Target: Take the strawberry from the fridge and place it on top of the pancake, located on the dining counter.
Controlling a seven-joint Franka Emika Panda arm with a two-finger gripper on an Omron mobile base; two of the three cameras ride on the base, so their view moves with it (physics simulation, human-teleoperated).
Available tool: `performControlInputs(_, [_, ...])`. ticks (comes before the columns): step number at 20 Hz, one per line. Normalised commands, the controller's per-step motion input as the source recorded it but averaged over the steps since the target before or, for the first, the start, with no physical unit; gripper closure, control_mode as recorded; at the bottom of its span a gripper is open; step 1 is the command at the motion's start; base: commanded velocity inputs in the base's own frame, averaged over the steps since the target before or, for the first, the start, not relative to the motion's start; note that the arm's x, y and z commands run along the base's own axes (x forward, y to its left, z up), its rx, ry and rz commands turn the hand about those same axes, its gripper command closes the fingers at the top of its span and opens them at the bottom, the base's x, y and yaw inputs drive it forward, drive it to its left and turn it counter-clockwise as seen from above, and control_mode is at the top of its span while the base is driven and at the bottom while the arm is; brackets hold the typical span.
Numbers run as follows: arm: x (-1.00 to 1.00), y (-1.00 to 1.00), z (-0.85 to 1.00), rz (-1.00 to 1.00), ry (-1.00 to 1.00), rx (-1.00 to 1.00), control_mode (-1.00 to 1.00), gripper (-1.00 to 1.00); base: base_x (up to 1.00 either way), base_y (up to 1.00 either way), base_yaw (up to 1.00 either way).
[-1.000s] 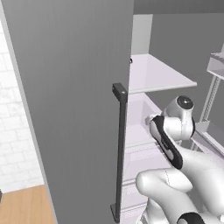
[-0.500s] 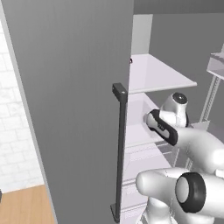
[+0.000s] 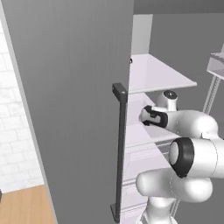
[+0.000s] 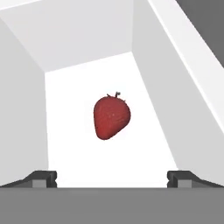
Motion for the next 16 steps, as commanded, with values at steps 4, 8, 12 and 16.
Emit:
performControlInputs(4, [0.4, -0.04, -0.4, 0.0, 0.0, 0.02, -1.0, -1.0, 0.0, 0.0, 0.0])
performControlInputs(8, [0.45, -0.03, -0.24, 0.0, 0.0, 0.03, -1.0, -1.0, 0.0, 0.0, 0.0])
performControlInputs(12, [0.46, -0.09, 0.0, 0.0, 0.05, 0.03, -1.0, -1.0, 0.0, 0.0, 0.0])
performControlInputs(16, [0.41, -0.12, -0.04, 0.0, 0.07, 0.01, -1.0, -1.0, 0.0, 0.0, 0.0])
